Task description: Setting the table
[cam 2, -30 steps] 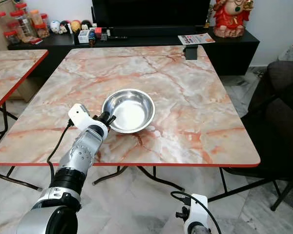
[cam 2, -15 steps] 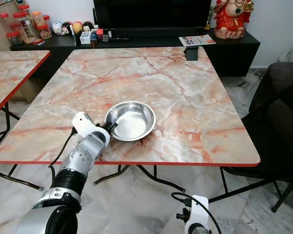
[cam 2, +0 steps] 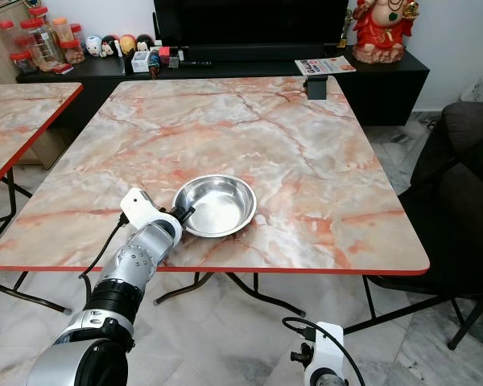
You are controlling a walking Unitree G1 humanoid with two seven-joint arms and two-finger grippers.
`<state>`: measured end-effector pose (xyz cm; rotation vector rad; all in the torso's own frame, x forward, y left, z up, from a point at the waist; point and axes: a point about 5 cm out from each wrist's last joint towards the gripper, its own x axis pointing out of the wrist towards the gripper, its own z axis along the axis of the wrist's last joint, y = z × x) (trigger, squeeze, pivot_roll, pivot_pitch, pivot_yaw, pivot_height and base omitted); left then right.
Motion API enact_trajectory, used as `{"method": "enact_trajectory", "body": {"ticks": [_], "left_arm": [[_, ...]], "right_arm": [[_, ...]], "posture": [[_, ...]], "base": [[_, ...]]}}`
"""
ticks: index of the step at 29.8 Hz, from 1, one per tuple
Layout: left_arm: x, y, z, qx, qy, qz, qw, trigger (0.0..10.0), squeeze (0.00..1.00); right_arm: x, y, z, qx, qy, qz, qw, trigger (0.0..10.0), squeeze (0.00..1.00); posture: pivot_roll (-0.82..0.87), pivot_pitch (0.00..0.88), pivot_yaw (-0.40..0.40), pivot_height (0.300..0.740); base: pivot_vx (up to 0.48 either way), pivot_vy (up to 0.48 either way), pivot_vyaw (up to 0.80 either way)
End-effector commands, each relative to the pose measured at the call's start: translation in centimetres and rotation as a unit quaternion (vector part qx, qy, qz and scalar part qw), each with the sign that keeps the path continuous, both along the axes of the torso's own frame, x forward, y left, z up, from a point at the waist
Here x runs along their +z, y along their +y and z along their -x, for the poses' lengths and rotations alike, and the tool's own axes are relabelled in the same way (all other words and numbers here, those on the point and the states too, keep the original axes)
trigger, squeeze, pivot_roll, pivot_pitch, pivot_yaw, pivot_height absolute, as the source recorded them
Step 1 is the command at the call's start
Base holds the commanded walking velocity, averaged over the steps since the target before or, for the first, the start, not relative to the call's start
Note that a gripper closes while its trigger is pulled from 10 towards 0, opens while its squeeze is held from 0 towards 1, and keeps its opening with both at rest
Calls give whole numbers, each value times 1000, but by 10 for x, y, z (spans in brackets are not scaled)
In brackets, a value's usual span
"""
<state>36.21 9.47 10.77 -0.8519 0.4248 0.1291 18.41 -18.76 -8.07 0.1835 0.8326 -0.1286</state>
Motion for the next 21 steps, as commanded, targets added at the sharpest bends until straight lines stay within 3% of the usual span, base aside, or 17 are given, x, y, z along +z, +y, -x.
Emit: {"method": "enact_trajectory", "body": {"ticks": [1, 11, 21], "left_arm": [[6, -32, 2, -31, 5, 26, 999, 10000, 1000], [6, -29, 1, -26, 6, 22, 999, 10000, 1000], [11, -16, 2, -7, -7, 26, 1000, 10000, 1000]], "right_arm": [[1, 1, -1, -7, -3, -2, 1000, 10000, 0], [1, 0, -2, -7, -4, -3, 1000, 10000, 0], [4, 2, -9, -5, -10, -5, 1000, 10000, 0]], "posture": [[-4, 0, 60, 740], [-4, 0, 55, 740], [12, 0, 39, 740]], "base": [[0, 0, 0], [0, 0, 0], [0, 0, 0]]}}
